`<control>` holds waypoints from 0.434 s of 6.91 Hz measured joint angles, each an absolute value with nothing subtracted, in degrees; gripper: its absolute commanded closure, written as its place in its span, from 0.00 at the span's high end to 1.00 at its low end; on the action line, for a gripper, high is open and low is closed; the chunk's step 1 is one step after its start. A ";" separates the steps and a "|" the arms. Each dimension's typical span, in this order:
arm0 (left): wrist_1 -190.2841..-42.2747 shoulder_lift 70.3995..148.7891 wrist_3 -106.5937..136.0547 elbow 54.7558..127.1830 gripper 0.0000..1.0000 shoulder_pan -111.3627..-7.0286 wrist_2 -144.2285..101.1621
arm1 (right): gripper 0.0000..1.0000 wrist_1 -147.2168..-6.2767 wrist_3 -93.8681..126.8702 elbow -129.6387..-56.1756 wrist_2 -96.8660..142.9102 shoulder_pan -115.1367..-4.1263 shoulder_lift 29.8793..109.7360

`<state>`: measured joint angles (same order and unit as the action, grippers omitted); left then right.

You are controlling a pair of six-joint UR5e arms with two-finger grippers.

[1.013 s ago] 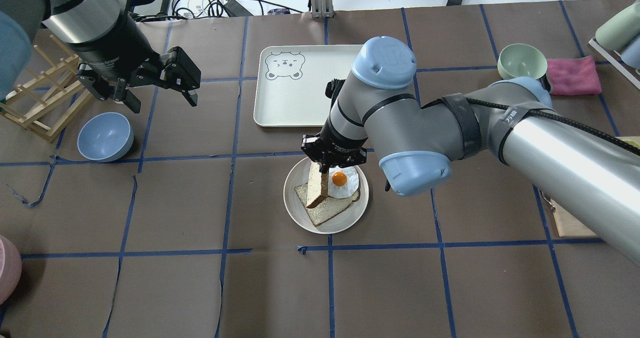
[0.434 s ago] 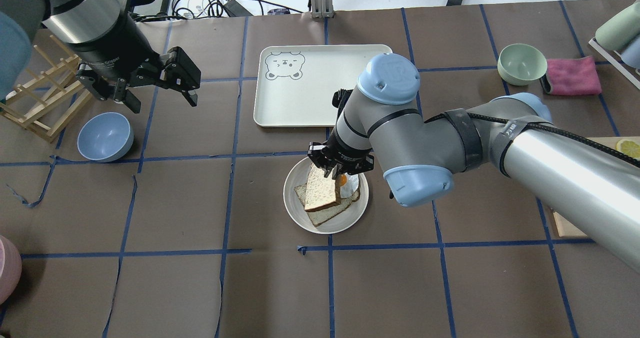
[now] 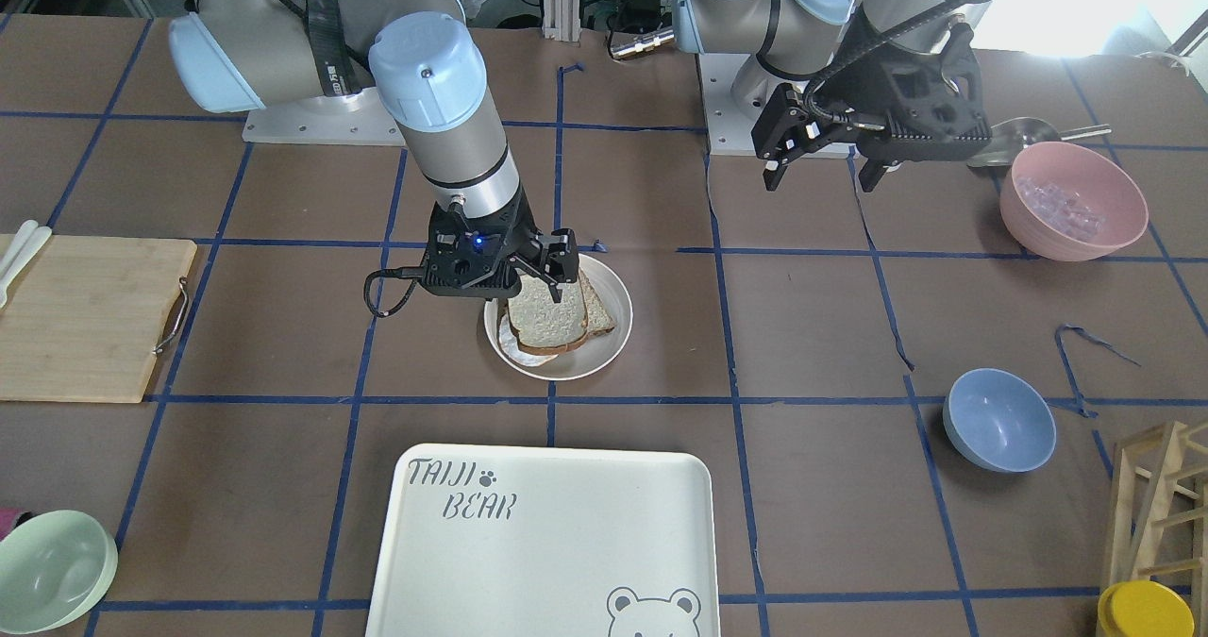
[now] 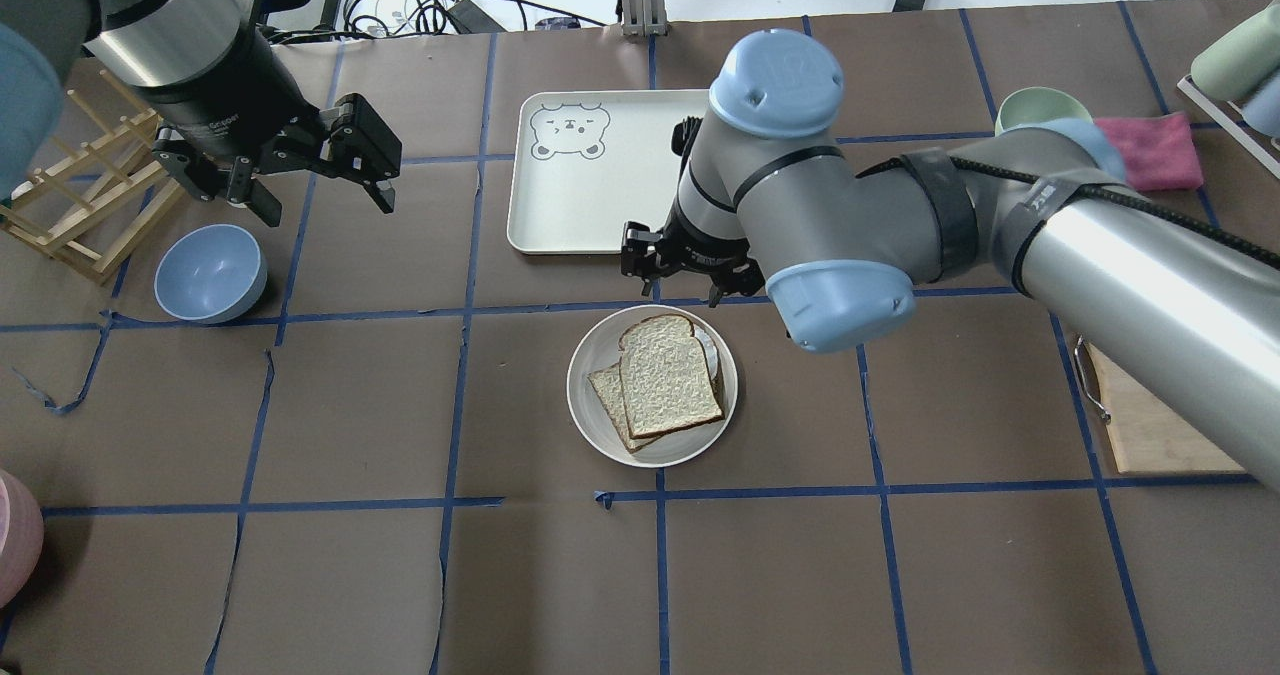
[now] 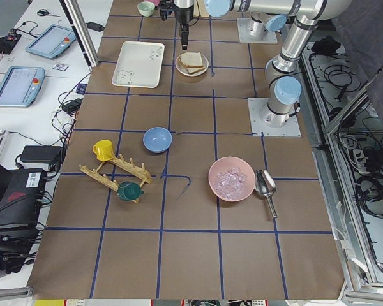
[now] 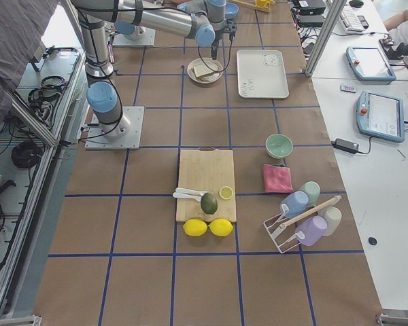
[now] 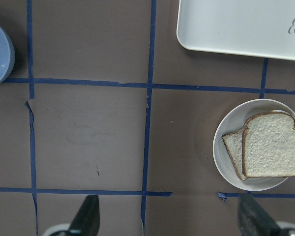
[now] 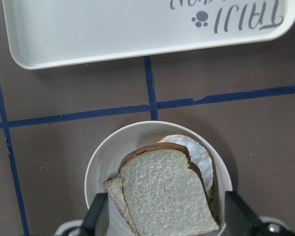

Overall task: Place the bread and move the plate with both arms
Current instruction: 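Raise the right gripper away while the left gripper reaches toward the plate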

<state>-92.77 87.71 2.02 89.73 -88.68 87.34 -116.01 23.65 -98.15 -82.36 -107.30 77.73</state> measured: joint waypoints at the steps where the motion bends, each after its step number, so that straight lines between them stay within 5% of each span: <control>1: -92.75 87.72 2.00 89.74 1.00 -88.68 87.28 | 1.00 -109.74 20.10 -92.29 -85.39 -106.65 77.09; 3: -92.63 87.77 1.98 89.72 1.00 -88.65 86.90 | 1.00 -100.28 10.93 -84.82 -88.91 -102.59 77.19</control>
